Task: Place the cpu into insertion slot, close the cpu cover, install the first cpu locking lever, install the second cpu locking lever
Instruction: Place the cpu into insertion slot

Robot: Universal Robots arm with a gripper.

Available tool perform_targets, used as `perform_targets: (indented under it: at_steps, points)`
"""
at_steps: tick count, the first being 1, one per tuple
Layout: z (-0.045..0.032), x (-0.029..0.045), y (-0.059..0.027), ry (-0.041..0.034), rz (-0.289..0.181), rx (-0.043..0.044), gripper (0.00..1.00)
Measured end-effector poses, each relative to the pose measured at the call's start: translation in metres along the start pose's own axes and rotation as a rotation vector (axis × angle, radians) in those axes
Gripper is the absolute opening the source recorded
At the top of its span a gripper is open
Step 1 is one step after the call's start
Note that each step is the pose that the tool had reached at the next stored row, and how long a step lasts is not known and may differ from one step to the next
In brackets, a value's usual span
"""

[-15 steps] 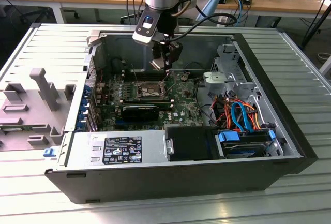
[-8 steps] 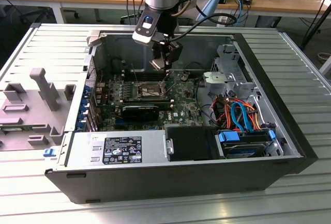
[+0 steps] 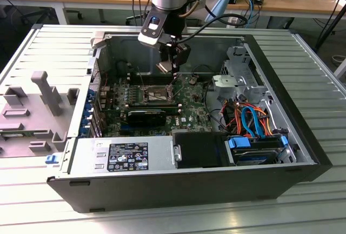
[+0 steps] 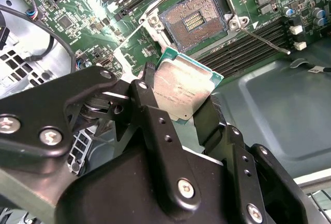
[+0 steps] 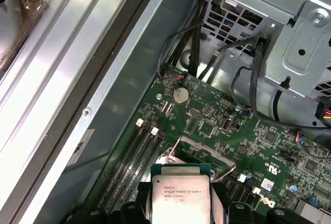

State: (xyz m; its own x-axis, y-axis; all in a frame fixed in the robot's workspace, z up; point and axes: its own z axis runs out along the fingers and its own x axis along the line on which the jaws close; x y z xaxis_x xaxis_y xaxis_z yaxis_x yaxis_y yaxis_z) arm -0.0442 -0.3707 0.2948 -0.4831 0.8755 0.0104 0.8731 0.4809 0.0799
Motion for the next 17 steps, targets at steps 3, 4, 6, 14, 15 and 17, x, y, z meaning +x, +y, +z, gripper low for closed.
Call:
perform_targets:
  at_steps: [3,4,6,14,15,17]
  points:
    - [0.0000,0.0000,0.0000,-0.0003,0.004,-0.0001,0.54]
    - [0.0000,0.0000,0.0000,-0.0004,0.005,-0.0001,0.54]
    - [0.0000,0.0000,0.0000,-0.0006,0.007,-0.0001,0.54]
    - [0.0000,0.0000,0.0000,-0.0012,0.015,-0.0002,0.54]
    - [0.0000,0.0000,0.0000,-0.0012,0.015,-0.0002,0.54]
    - [0.0000,0.0000,0.0000,-0.0014,0.017,-0.0002,0.54]
